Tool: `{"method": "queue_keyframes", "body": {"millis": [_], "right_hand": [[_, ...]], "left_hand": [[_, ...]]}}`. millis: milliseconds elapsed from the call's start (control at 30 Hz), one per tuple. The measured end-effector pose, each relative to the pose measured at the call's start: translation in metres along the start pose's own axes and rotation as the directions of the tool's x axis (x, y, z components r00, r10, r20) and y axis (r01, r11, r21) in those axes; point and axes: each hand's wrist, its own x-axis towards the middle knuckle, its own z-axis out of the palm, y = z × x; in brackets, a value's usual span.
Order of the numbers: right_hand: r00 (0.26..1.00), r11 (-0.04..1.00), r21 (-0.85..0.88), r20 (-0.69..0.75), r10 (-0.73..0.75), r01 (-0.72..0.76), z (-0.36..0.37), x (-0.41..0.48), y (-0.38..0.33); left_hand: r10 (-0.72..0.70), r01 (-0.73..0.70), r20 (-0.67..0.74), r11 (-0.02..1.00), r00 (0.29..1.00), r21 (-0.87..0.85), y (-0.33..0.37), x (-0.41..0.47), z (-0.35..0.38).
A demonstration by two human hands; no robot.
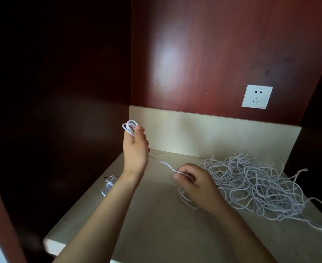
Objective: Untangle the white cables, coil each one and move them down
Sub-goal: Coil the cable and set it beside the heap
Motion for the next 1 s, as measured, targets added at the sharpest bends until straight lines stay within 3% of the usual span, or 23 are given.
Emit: {"method": "queue_keyframes", "body": {"millis": [67,100,167,233,300,367,433,500,567,633,867,1000], "right_hand": [[0.999,0.999,0.037,-0.010,-0.036,0.037,-0.008,0.002,-0.014],[0.998,0.997,0.046,-0.018,-0.057,0.058,-0.011,0.004,-0.021],[0.997,0.993,0.086,-0.036,-0.075,0.078,-0.013,0.009,-0.031],[0.999,0.981,0.194,-0.050,-0.013,0.022,-0.013,0.012,-0.036],[0.995,0.965,0.262,-0.086,0.044,-0.020,-0.011,0.014,-0.034],[0.984,0.962,0.271,-0.161,0.081,-0.035,-0.010,0.014,-0.027],[0.970,0.964,0.258,-0.212,0.120,-0.063,-0.009,0.015,-0.019],[0.959,0.954,0.281,-0.227,0.169,-0.102,-0.006,0.014,-0.011],[0.957,0.939,0.321,-0.214,0.195,-0.120,-0.003,0.013,-0.007],[0.961,0.929,0.350,-0.191,0.200,-0.124,0.001,0.014,-0.002],[0.956,0.942,0.318,-0.230,0.182,-0.103,0.007,0.013,0.001],[0.944,0.909,0.414,-0.284,0.169,-0.038,0.009,0.007,-0.005]], "left_hand": [[0.119,-0.136,0.079,0.953,0.990,0.270,-0.015,0.001,-0.007],[0.098,-0.142,0.138,0.920,0.986,0.364,-0.019,-0.002,-0.008],[-0.086,-0.046,0.263,0.888,0.961,0.457,-0.025,-0.011,-0.006],[-0.376,0.127,0.369,0.826,0.850,0.548,-0.019,-0.023,-0.001],[-0.590,0.320,0.454,0.778,0.668,0.541,-0.013,-0.033,0.002],[-0.643,0.467,0.565,0.765,0.517,0.444,-0.014,-0.038,0.002],[-0.657,0.526,0.637,0.736,0.404,0.426,-0.015,-0.041,-0.001],[-0.663,0.546,0.676,0.713,0.322,0.440,-0.012,-0.042,-0.004],[-0.664,0.509,0.688,0.717,0.292,0.476,-0.010,-0.044,-0.006],[-0.650,0.430,0.678,0.750,0.342,0.502,-0.008,-0.048,-0.007],[-0.405,0.152,0.569,0.885,0.716,0.440,-0.019,-0.058,-0.001],[-0.248,0.113,0.441,0.944,0.863,0.310,-0.017,-0.056,-0.002]]}}
